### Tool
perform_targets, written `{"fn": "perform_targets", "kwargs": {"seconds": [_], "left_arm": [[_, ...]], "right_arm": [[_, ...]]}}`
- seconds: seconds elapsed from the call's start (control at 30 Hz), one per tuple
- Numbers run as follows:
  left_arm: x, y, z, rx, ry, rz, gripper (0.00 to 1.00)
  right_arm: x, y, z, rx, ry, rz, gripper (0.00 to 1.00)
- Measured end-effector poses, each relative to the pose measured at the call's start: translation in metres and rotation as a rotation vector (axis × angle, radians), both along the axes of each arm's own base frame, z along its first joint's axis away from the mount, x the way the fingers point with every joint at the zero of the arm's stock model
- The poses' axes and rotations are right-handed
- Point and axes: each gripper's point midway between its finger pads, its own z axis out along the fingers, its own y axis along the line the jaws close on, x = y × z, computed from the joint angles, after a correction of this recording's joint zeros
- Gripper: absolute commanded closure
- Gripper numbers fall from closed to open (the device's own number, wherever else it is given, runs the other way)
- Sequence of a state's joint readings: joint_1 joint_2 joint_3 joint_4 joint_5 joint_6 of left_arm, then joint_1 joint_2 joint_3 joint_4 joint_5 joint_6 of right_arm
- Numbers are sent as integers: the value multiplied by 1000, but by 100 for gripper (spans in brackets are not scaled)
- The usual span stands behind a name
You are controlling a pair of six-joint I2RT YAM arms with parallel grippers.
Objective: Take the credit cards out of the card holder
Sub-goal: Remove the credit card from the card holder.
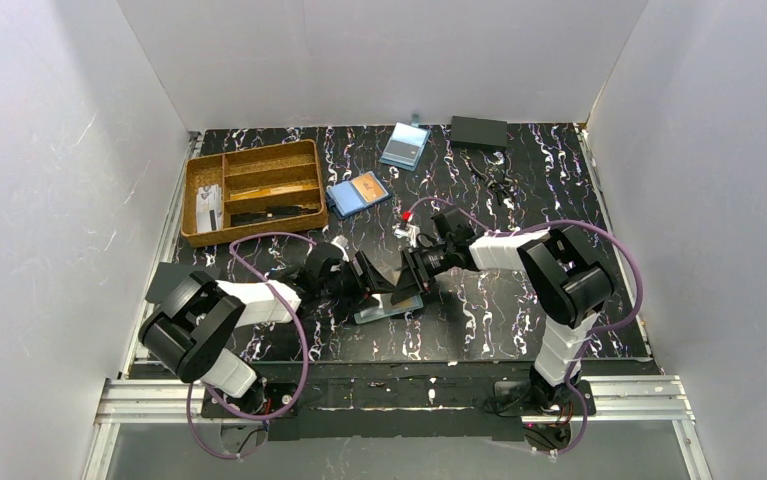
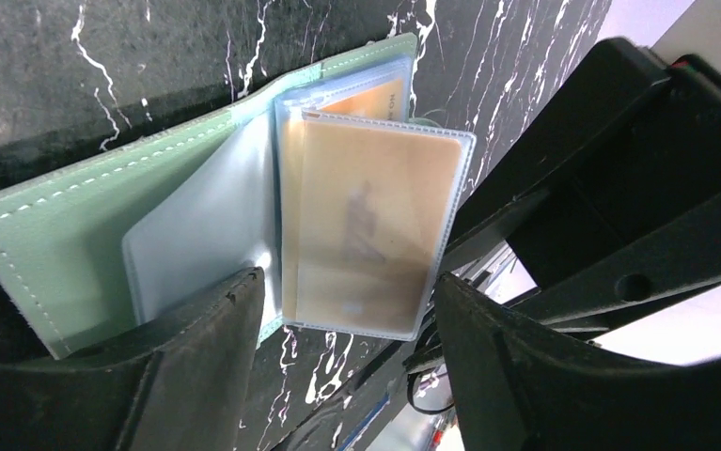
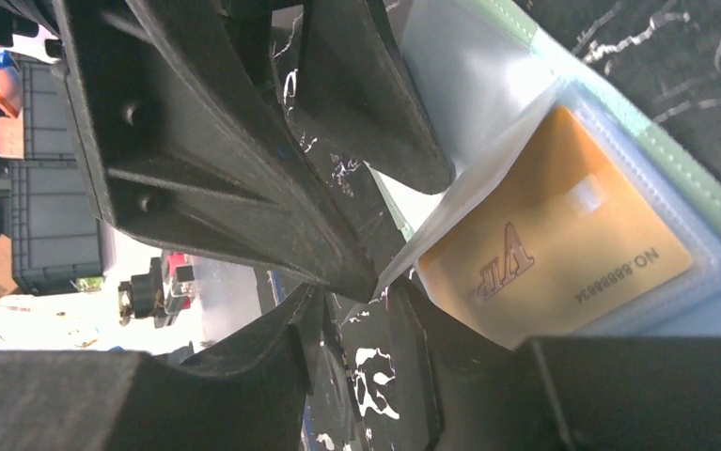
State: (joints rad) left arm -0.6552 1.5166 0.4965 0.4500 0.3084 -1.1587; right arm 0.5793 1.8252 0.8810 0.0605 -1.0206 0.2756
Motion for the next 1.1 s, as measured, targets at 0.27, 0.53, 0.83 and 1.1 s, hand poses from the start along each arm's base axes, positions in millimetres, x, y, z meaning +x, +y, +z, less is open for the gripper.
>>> {"fn": "perform_targets", "kwargs": {"seconds": [0.27, 0.53, 0.83, 1.1], "left_arm": [[0, 4, 5, -35, -5, 18, 28], [0, 7, 7, -72, -9, 41, 26], [1, 9, 7, -93, -5, 60, 27], [1, 10, 7, -101, 2, 67, 36]], "right_arm": [[-3, 12, 8, 12, -56, 68, 53], [-15, 16, 10, 25, -62, 120, 41], [-21, 20, 19, 80, -51, 155, 25], [-26, 36, 23, 122, -67, 179, 24]]}}
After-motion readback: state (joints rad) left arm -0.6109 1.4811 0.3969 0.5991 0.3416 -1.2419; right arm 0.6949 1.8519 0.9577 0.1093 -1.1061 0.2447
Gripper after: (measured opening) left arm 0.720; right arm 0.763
